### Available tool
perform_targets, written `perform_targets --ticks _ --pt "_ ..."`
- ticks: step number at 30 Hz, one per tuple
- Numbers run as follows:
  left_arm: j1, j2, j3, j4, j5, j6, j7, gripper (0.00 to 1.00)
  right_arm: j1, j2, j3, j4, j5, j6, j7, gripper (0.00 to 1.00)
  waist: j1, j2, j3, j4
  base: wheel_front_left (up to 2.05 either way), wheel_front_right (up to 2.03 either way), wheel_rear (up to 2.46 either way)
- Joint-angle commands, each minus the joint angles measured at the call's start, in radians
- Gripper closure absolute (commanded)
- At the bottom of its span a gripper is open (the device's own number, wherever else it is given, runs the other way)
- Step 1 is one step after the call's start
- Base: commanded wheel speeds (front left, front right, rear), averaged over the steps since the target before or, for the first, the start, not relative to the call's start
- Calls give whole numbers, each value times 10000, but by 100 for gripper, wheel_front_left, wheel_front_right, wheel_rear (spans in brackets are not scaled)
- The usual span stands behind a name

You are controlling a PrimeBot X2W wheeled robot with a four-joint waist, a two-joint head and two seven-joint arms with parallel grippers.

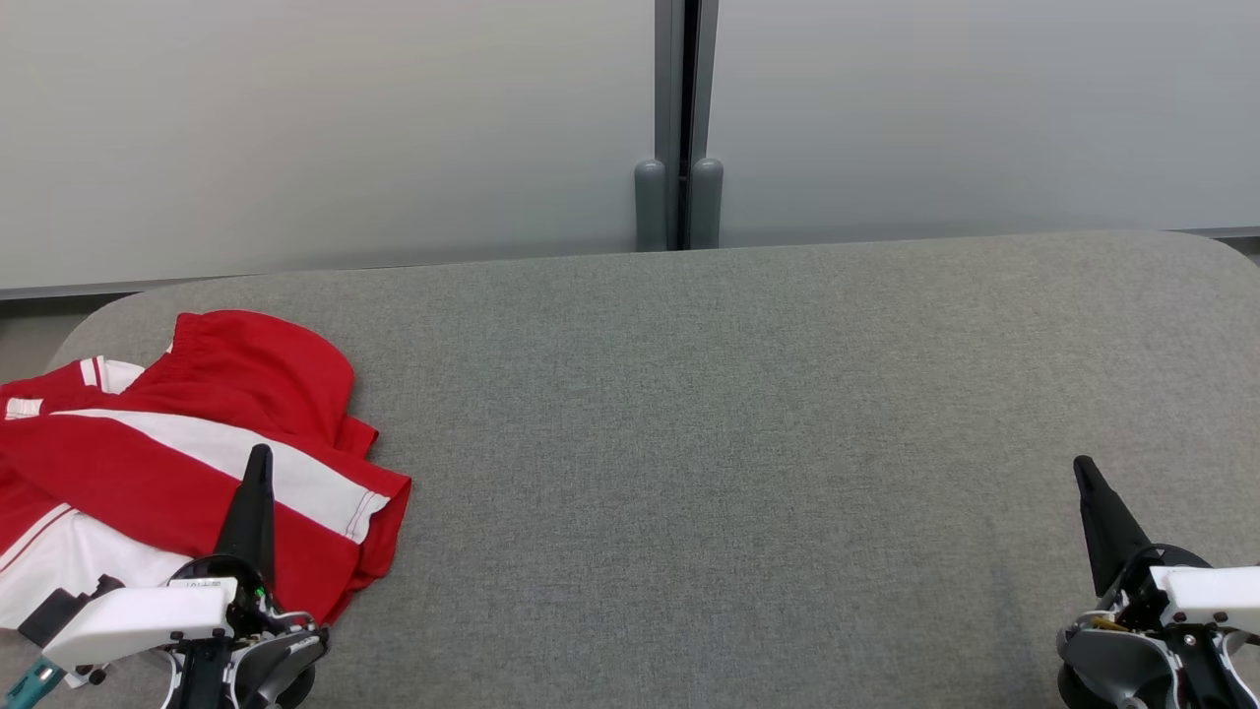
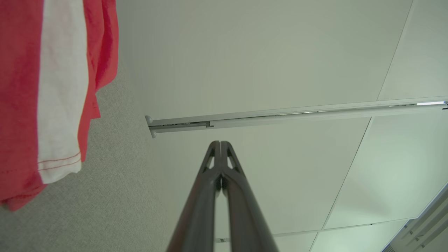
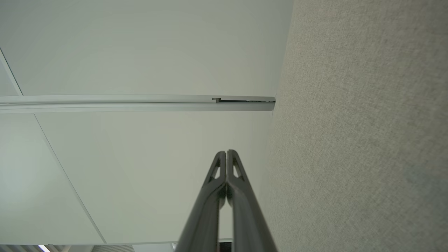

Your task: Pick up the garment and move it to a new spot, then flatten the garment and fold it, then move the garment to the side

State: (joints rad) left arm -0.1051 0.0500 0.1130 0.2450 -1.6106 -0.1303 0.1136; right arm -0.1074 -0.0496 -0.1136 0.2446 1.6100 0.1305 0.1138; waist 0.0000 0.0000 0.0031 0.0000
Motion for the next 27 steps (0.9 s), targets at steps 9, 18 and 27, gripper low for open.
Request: perform_targets --ticks 9,18,27 --pt "-130 63 44 -18 56 -60 -15 100 -75 -81 5 24 -50 13 -24 100 0 0 0 0 0 0 0" --pt "-130 63 44 -18 56 -60 -15 100 -75 -81 5 24 -50 13 -24 100 0 0 0 0 0 0 0" --pt "-130 63 44 -18 56 -60 -15 100 -75 -81 5 24 -50 12 -24 100 0 0 0 0 0 0 0"
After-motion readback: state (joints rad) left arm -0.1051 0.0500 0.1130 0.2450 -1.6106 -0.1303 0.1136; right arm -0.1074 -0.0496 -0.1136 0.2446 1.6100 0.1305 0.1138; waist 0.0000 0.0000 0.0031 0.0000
